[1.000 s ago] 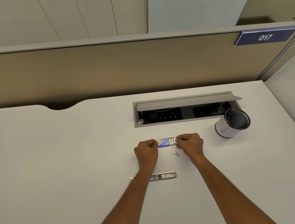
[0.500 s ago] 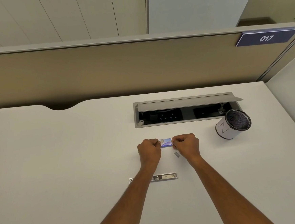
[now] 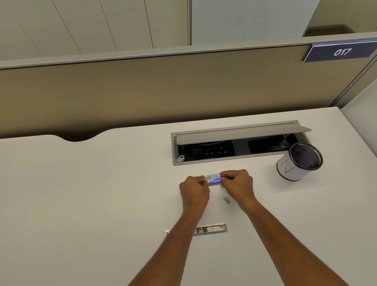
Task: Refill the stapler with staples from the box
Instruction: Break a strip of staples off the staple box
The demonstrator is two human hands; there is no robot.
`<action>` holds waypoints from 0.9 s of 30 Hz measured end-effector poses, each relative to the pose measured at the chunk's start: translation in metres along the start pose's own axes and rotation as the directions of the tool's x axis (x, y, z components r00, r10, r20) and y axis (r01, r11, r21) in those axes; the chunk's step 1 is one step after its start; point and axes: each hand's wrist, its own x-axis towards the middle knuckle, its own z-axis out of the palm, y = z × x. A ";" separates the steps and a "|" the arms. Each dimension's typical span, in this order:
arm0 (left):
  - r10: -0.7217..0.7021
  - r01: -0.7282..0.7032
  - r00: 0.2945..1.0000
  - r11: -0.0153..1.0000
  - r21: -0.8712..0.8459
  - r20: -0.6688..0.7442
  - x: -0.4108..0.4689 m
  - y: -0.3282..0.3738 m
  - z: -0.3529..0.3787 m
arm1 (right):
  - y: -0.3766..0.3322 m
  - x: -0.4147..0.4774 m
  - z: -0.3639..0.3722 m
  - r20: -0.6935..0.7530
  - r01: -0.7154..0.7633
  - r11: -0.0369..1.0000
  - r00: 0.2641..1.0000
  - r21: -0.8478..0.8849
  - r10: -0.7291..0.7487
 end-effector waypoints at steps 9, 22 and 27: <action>0.048 -0.051 0.998 0.995 0.088 0.043 0.028 0.010 -0.003 | -0.021 0.019 0.001 -0.007 0.041 0.999 0.999 0.002 -0.041; 0.076 -0.082 0.994 0.992 0.090 0.073 0.030 0.003 0.000 | -0.019 0.014 0.004 0.003 0.080 0.996 0.997 -0.035 -0.079; 0.024 -0.026 0.997 0.999 0.025 0.075 0.030 0.002 -0.007 | -0.016 0.011 -0.003 0.004 0.062 0.998 0.998 0.022 -0.062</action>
